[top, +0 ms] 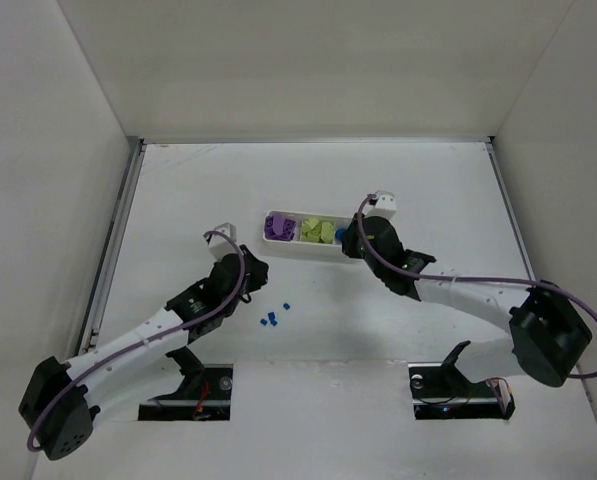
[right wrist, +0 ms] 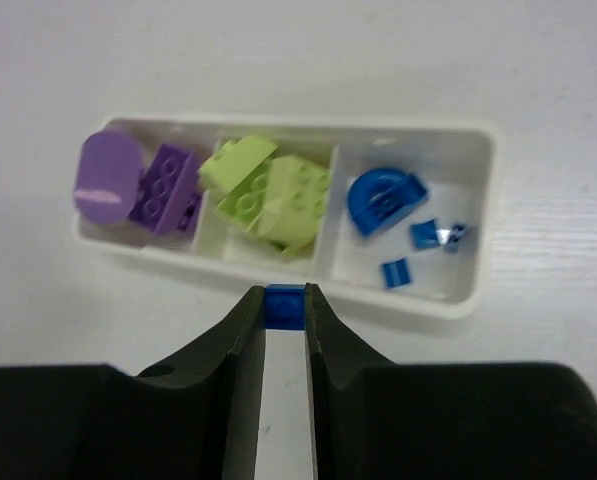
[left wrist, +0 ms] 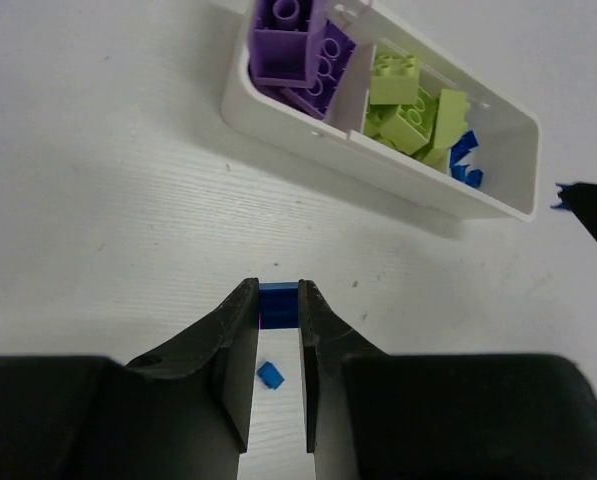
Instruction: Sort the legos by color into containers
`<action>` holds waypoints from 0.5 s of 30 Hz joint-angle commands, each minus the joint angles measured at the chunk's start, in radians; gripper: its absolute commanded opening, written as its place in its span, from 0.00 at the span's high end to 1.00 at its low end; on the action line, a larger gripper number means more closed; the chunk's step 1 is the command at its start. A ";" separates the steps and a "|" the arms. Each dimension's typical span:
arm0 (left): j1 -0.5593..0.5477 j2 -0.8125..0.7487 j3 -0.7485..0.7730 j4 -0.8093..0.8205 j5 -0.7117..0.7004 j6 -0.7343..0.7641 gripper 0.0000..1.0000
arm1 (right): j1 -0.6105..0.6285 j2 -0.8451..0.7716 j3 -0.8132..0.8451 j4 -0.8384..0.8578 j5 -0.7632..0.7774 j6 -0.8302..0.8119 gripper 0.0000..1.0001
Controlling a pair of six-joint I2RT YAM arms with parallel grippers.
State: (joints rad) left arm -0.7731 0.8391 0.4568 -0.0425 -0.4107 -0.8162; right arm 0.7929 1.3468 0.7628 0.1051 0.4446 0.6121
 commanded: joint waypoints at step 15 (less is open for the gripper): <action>-0.130 0.409 0.296 0.309 0.027 0.095 0.89 | -0.125 -0.014 -0.011 0.062 0.000 -0.046 0.58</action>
State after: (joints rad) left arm -0.8864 1.2091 0.6796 0.1696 -0.3935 -0.7597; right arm 0.6750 1.4094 0.7589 0.1150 0.4362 0.5709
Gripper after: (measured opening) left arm 0.163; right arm 0.422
